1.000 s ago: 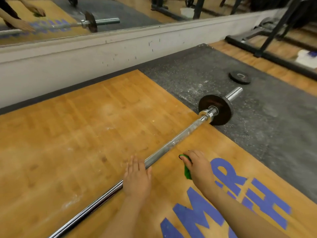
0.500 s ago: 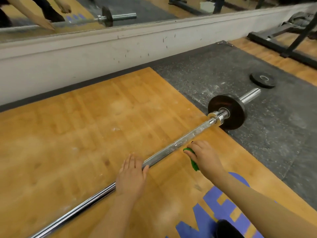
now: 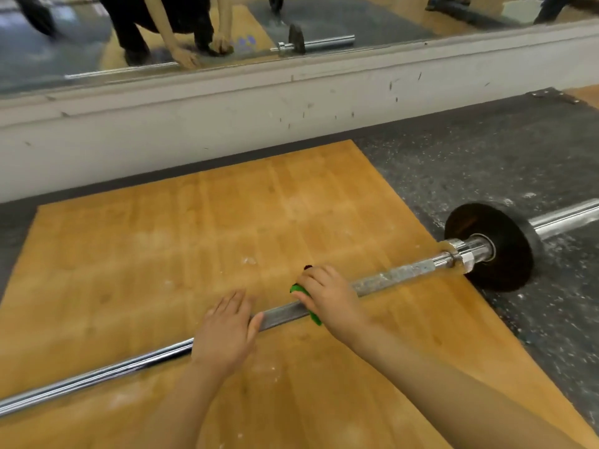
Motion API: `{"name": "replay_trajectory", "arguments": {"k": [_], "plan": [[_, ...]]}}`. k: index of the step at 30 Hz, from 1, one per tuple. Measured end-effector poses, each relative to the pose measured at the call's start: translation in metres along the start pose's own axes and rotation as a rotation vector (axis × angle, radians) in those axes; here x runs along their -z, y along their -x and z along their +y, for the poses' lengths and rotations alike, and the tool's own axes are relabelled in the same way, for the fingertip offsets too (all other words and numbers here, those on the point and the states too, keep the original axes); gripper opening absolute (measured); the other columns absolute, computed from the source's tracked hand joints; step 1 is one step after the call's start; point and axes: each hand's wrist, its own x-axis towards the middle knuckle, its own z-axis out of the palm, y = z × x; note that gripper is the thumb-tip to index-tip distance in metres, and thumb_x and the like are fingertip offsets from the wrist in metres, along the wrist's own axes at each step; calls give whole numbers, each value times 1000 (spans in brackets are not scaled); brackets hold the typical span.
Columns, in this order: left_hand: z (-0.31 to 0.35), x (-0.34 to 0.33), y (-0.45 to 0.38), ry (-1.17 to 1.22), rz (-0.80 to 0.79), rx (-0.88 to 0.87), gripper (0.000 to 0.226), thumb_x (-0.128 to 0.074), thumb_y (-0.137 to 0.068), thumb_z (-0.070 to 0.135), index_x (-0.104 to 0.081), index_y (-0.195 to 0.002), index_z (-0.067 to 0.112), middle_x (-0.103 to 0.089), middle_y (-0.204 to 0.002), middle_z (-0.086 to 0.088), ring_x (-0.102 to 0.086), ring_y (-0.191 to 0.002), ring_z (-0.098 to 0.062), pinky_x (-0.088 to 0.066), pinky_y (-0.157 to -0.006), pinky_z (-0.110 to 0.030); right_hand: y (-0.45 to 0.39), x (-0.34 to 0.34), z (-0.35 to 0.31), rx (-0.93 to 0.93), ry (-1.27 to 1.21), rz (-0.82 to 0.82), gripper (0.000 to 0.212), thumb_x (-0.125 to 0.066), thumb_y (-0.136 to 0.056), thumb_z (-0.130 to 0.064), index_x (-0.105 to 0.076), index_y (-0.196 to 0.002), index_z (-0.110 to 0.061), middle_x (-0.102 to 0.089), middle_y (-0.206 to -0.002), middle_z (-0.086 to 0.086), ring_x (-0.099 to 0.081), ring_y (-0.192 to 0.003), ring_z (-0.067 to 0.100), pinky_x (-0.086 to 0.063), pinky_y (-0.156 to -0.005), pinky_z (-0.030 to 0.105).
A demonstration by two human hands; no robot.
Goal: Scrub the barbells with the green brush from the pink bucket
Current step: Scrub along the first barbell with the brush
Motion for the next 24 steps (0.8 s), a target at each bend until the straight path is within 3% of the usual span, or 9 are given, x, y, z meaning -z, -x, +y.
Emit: {"name": "replay_trajectory", "arguments": {"k": [2, 5, 11, 18, 24], "plan": [[2, 5, -5, -8, -12, 37, 116, 35, -70, 69, -40, -145, 23, -34, -153, -1, -25, -143, -16, -15, -115, -31, -3, -19, 0, 29, 25, -31, 41, -39, -93, -38, -71, -83, -14, -65, -82, 0, -59, -78, 20, -46, -70, 28], [5, 6, -8, 6, -15, 120, 98, 19, -77, 63, -38, -146, 23, -35, -153, -1, -25, -143, -15, -14, -116, -31, -2, -32, 1, -13, 5, -60, 40, -38, -95, -36, -69, -79, -16, -63, -76, -1, -59, -74, 21, -48, -61, 33], [6, 7, -11, 13, -31, 182, 94, 13, -78, 61, -40, -145, 22, -37, -152, -2, -26, -143, -16, -17, -115, -31, 3, -35, 23, 117, 28, -54, 38, -40, -98, -33, -67, -79, -13, -62, -77, 2, -57, -72, 22, -45, -56, 32], [14, 6, 0, -11, -41, 207, 92, 14, -79, 60, -38, -145, 24, -34, -153, 1, -23, -144, -14, -17, -116, -31, 31, -14, 90, 12, 64, 30, 39, -43, -98, -31, -69, -80, -9, -65, -80, 7, -60, -72, 28, -51, -57, 38], [19, 2, 8, -5, -23, 210, 82, 1, -88, 57, -53, -136, 17, -47, -145, -6, -35, -139, -21, -25, -114, -38, 25, -23, 50, 36, 34, 50, 39, -43, -96, -33, -67, -74, -12, -64, -74, 3, -56, -66, 22, -44, -53, 29]]}}
